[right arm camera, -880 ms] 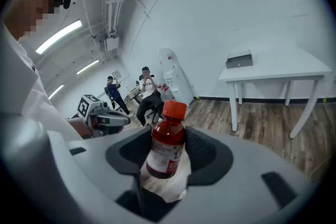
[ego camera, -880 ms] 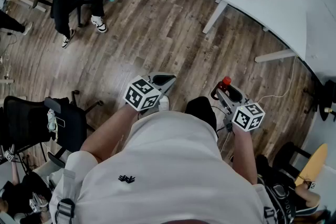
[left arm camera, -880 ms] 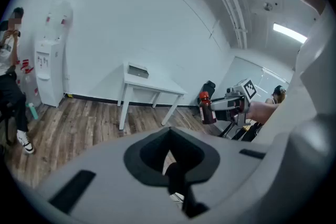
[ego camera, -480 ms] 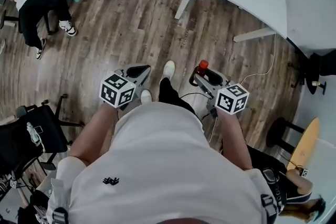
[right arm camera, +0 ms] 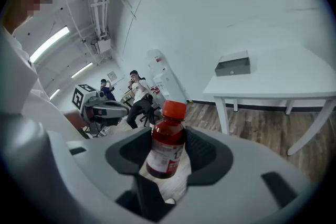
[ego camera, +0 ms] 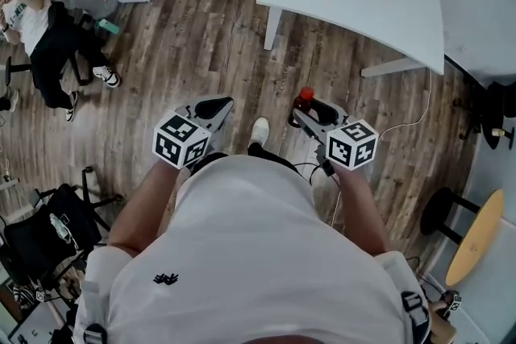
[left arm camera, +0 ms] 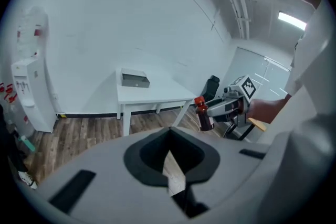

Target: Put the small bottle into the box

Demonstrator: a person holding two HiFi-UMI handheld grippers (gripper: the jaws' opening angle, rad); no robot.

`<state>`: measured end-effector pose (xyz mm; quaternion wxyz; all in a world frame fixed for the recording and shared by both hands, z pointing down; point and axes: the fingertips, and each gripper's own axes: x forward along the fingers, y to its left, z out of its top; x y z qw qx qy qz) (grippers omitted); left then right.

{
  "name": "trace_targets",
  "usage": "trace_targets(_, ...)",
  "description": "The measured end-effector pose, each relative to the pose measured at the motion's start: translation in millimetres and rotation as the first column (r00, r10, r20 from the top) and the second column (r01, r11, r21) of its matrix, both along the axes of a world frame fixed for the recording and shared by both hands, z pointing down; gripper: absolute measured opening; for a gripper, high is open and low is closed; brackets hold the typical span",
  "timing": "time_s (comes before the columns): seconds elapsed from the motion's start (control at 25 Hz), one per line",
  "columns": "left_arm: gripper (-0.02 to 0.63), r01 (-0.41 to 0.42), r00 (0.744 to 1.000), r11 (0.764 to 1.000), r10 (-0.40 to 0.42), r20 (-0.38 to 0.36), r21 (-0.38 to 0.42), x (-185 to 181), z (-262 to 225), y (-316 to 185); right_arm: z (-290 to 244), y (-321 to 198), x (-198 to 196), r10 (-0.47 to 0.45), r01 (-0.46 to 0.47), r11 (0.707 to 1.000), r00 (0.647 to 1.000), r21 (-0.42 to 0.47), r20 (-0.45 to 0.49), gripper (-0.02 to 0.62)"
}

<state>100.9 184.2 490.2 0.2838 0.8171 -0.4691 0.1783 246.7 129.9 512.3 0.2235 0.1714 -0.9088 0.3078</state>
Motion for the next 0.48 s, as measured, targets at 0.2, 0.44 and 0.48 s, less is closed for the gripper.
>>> trace_targets(0.2,0.006,0.005,0.999,1.0,-0.005,-0.036,-0.008,-5,-5,-57,4,-64,-9,0.003,-0.004,1.0,1.0,-0.004,-0.021,0.204)
trace_targets(0.44,0.006,0.001,0.997,1.0,-0.002,-0.074,-0.008,-21,-6,-104,7,-117,-23,0.018,-0.019,1.0,0.999,-0.013,-0.05,0.204)
trace_targets(0.48,0.006,-0.007,0.997,1.0,0.007,-0.082,-0.006,-26,-6,-113,7,-126,-27,0.026,-0.027,1.0,0.998,-0.012,-0.057,0.204)
